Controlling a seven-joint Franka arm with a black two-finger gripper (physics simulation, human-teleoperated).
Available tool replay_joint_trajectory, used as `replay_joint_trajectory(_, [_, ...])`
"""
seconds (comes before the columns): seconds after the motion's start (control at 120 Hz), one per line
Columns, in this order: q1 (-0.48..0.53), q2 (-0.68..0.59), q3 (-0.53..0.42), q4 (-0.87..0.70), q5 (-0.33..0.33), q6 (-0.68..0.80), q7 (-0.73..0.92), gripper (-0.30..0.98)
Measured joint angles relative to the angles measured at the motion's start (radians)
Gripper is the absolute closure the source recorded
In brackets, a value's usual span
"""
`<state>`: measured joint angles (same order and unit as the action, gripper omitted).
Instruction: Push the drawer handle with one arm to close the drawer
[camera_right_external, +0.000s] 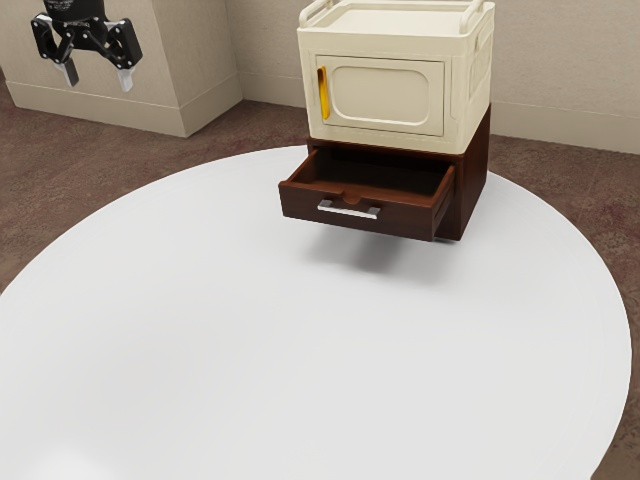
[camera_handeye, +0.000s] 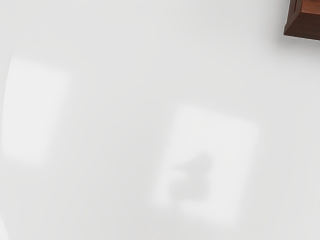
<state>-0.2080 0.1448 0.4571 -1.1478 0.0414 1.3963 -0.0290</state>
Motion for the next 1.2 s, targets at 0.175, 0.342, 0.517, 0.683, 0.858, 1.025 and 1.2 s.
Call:
replay_joint_trajectory(0.175, [-0.009, -0.045, -0.002, 0.026, -0.002, -0.004, -0.001, 0.02])
replay_joint_trajectory(0.342, [-0.008, -0.178, -0.025, 0.104, 0.005, -0.008, -0.004, 0.02])
replay_joint_trajectory(0.517, [-0.077, -0.191, -0.017, -0.101, -0.01, -0.025, -0.004, 0.02])
replay_joint_trajectory(0.683, [-0.149, -0.503, -0.04, -0.722, -0.028, 0.117, -0.004, 0.02])
replay_joint_trajectory(0.858, [-0.104, -0.555, -0.178, -1.141, -0.007, 0.333, -0.014, 0.02])
replay_joint_trajectory(1.025, [-0.146, -0.207, -0.235, -0.919, -0.044, 0.514, -0.032, 0.02])
replay_joint_trajectory(1.2, [-0.193, -0.072, -0.236, -0.81, -0.19, 0.636, -0.07, 0.02])
